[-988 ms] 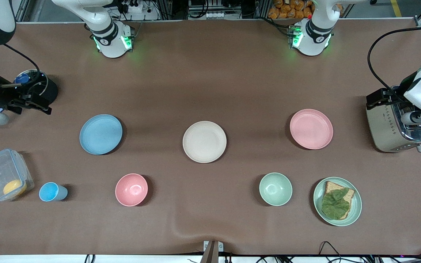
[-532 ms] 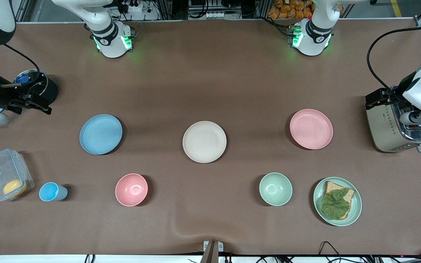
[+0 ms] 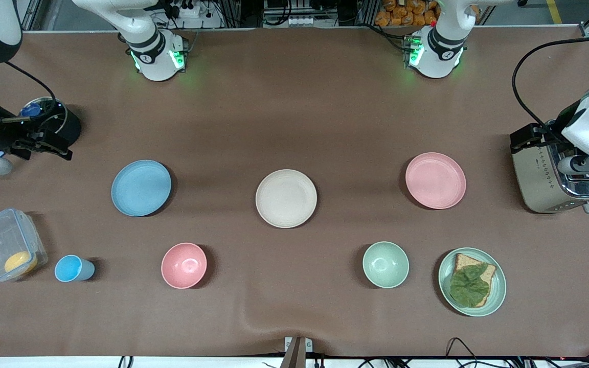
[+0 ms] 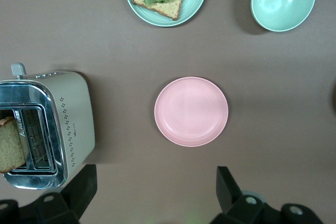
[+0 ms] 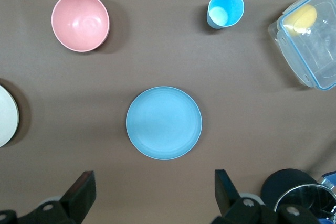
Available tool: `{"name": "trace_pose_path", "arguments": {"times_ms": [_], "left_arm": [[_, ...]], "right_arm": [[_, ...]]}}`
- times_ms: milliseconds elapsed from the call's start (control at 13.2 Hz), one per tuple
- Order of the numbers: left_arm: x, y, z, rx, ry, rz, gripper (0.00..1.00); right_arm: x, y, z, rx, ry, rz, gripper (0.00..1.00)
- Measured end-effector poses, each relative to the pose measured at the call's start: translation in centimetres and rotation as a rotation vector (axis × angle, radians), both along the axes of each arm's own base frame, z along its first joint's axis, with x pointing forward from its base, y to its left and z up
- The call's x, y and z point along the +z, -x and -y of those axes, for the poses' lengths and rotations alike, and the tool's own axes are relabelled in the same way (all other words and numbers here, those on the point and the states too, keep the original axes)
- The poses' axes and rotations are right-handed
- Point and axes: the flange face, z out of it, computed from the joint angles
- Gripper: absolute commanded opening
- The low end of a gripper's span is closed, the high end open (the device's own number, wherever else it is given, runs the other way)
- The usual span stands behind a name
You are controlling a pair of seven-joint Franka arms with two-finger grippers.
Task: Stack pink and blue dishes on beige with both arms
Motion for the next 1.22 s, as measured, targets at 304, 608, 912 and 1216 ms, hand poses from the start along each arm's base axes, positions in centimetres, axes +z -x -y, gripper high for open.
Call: {"name": "trace_pose_path", "arguments": {"times_ms": [304,608,912,1216], "left_arm": [[0.0,0.0,0.0,0.0,0.0,-0.001,1.0],[0.0,0.0,0.0,0.001,0.0,-0.001,1.0],[-0.4,0.0,-0.1,0.003,-0.001,-0.011,1.0],[-5.2,-1.6,-1.4,0.025,-0.003,-0.065,1.0]], "right_arm": [[0.0,0.0,-0.1,0.002,0.0,-0.001,1.0],[-0.1,0.0,-0.1,0.002,0.0,-0.004,1.0],[-0.1,0.0,-0.1,0.002,0.0,-0.004,1.0],[-0.4,0.1,-0.9,0.011,0.0,-0.023,1.0]]}}
